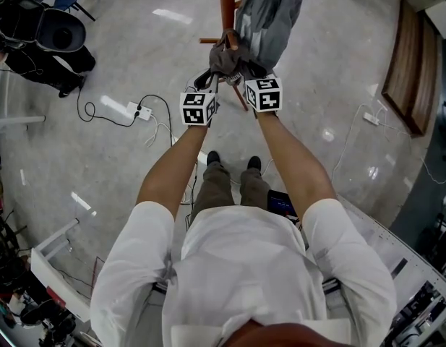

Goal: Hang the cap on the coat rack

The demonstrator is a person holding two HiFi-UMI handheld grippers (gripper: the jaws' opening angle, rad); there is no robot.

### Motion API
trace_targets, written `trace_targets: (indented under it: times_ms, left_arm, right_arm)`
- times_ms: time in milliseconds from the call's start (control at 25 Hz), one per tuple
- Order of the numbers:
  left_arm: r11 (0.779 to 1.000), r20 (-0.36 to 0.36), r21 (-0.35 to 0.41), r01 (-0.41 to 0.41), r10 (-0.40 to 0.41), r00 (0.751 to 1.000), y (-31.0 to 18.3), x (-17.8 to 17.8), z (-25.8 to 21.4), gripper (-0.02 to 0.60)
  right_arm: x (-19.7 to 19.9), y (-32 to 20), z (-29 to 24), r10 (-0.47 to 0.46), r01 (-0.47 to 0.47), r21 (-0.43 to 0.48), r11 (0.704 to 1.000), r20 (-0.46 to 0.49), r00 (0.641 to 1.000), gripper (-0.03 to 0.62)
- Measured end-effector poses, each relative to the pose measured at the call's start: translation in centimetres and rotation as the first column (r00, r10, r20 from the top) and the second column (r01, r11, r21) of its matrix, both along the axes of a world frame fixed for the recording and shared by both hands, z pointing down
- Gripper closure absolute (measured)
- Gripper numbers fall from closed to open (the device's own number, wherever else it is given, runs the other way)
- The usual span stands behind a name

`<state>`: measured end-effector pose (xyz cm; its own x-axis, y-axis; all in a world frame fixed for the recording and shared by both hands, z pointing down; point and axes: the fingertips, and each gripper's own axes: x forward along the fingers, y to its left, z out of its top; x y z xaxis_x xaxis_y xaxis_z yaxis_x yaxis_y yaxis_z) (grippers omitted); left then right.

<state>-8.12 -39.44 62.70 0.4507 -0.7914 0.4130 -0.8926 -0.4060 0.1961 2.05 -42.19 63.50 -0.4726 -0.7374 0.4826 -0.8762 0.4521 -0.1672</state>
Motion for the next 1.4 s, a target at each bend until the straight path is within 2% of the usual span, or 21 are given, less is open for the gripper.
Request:
trace_targets:
  times_ms: [200,280,480,720,840,1000,1160,1280,1400]
  left_arm:
    - [1.0,-0.001,-0.015,0.025,-0.025,1.0,0.5,-0.5,0.4,0.462]
    - [0.999,0.0,-0.02,0.031,-0.031,1.0,0.9,-1.0,0.6,0.449]
    - [0.998,-0.025,-0.039,0.048,-0.049,0.998,3.4,-2.4,0.6,0.439]
    - [0.998,-0.099,-0.011,0.057,-0.058,0.993,7.3,-3.7,-2.3,0.44]
    - [0.998,-0.137,0.04,0.044,-0.038,0.99,8.4,-3.5,-5.3,0.442]
    - [0.991,-0.168,0.12,0.051,-0.03,0.985,10.4,-4.0,-9.8,0.448]
    - [0.983,-0.288,0.155,0.102,-0.054,0.956,12.0,-4.4,-13.8,0.468]
    - [0.972,-0.348,0.216,0.09,-0.009,0.937,13.3,-4.3,-17.2,0.505]
    - [0.956,-0.359,0.286,0.059,0.05,0.932,14.4,-4.0,-20.4,0.525]
  right_arm:
    - [0.3,0.5,0.1,-0.008,0.008,-0.016,1.0,0.014,1.0,0.562]
    - [0.6,0.7,0.2,-0.014,0.014,-0.017,1.0,0.006,1.0,0.534]
    - [2.3,2.6,0.0,-0.035,0.035,-0.012,0.999,-0.013,0.999,0.516]
    - [6.4,5.3,-2.8,-0.033,0.032,0.039,0.999,0.006,0.999,0.516]
    - [8.9,6.6,-6.7,-0.022,0.019,0.09,0.996,0.028,0.999,0.516]
    - [10.0,8.8,-12.6,-0.035,0.019,0.168,0.986,0.095,0.995,0.517]
    - [10.2,12.0,-18.7,-0.065,0.025,0.257,0.966,0.151,0.986,0.52]
    - [10.2,14.2,-22.1,-0.068,0.009,0.307,0.952,0.181,0.981,0.533]
    - [10.4,15.7,-25.2,-0.072,-0.01,0.368,0.93,0.21,0.975,0.542]
